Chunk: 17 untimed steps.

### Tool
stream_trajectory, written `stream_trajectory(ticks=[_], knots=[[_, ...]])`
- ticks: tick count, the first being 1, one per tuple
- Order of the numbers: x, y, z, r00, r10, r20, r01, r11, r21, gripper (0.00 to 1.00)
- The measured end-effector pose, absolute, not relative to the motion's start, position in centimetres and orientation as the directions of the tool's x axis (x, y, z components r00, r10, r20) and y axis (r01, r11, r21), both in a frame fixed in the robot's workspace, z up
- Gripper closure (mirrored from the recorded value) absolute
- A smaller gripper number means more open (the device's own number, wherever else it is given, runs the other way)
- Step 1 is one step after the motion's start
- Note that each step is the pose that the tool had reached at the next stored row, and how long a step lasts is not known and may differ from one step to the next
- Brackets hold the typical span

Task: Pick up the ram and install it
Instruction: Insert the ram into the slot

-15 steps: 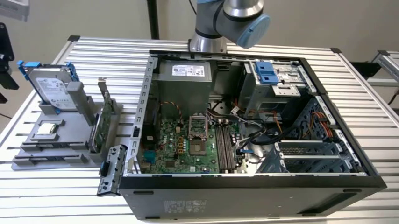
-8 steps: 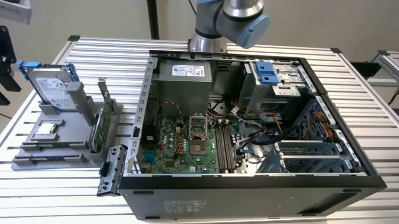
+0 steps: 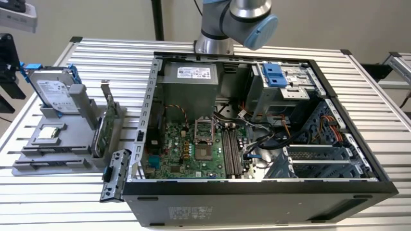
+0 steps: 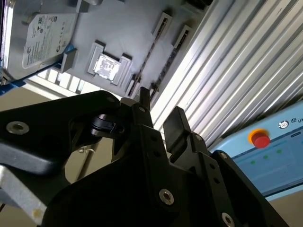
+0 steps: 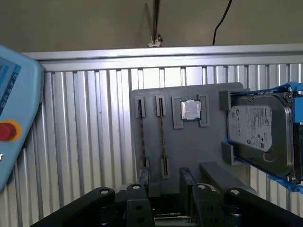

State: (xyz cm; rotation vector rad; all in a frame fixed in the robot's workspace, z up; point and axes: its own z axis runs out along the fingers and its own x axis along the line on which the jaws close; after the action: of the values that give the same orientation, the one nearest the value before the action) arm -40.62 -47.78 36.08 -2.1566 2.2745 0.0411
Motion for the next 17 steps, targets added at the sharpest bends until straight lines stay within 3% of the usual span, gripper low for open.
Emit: stream_trajectory(ticks=[17], knots=[[-40.62,-47.79,35.44,-0.053,-0.998,-0.023,-0.999,0.053,0.013,0.0]])
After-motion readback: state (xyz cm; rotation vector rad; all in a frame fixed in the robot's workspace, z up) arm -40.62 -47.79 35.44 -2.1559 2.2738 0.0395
